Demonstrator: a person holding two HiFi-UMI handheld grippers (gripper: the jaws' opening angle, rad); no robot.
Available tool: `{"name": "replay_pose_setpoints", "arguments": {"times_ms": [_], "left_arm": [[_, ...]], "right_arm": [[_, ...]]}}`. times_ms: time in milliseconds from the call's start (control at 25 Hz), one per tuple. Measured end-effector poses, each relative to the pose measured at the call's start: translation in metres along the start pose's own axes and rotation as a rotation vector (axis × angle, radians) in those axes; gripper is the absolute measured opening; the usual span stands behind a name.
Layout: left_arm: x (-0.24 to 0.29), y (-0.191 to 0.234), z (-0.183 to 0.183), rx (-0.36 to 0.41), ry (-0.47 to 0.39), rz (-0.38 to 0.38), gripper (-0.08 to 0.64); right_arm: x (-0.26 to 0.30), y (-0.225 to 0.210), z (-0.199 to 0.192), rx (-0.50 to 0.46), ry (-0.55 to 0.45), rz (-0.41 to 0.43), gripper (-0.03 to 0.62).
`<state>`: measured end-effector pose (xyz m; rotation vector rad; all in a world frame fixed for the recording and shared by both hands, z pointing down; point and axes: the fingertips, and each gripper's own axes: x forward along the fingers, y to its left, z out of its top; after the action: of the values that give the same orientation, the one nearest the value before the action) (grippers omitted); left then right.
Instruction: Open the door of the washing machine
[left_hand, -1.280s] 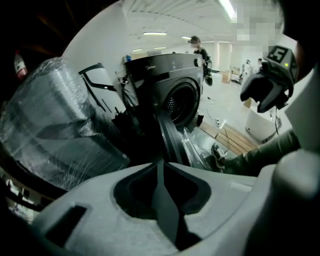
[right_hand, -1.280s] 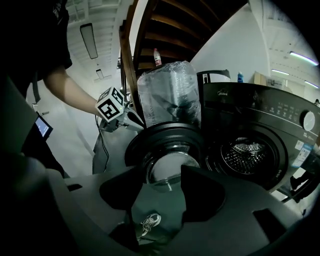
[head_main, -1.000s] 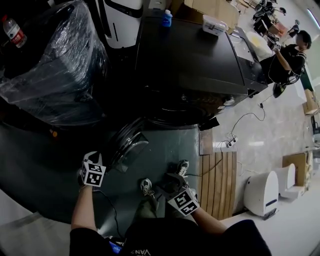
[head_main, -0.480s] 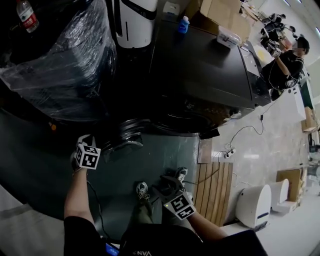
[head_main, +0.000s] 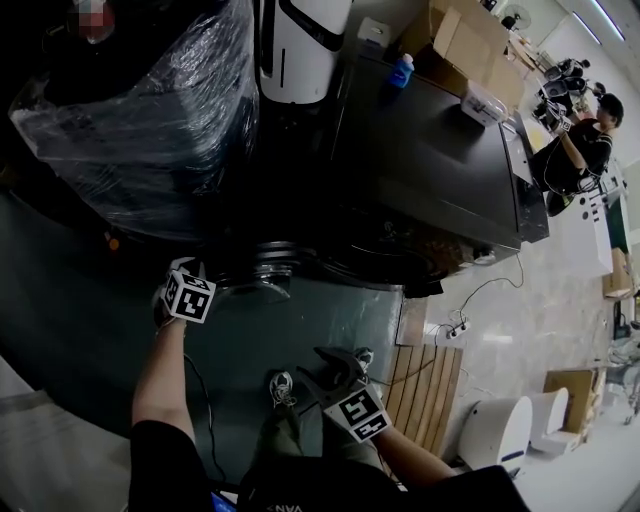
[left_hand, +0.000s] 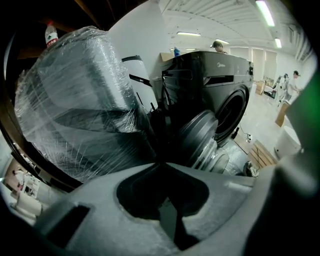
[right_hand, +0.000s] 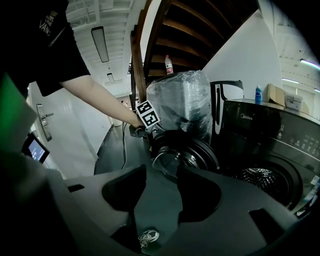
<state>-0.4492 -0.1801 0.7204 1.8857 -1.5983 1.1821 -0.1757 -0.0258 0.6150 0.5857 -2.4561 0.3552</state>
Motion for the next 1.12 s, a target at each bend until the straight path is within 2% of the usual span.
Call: {"name": "replay_pose_setpoints", "arguments": {"times_ms": [160,480,760,1120], "left_arm": [[-0.013,0.001,0.010,-0.016,-0.051,0.011,0.020],[-0.084,-0.022,0.039,-0.110,-0.268,0.063,0.018],[-0.168,-0.078,0.060,-0.080,-0.438,0.051,0.018],[-0.237,-0.145,0.075,-0.033,-0.552,-0.015,0.017]], "right_arm": [[-0.001,0.002,0.006,-0.009,-0.011,0.006,0.202],[-0.025,-0.003,0.021,-0.016,-0.068,-0.040,0.179],[-0.058,-0.005,0.038,-0.011,-0.140,-0.088,0.133],[-0.098,-0.009,0.050,0.003,-0.232,-0.162,0.029]]}}
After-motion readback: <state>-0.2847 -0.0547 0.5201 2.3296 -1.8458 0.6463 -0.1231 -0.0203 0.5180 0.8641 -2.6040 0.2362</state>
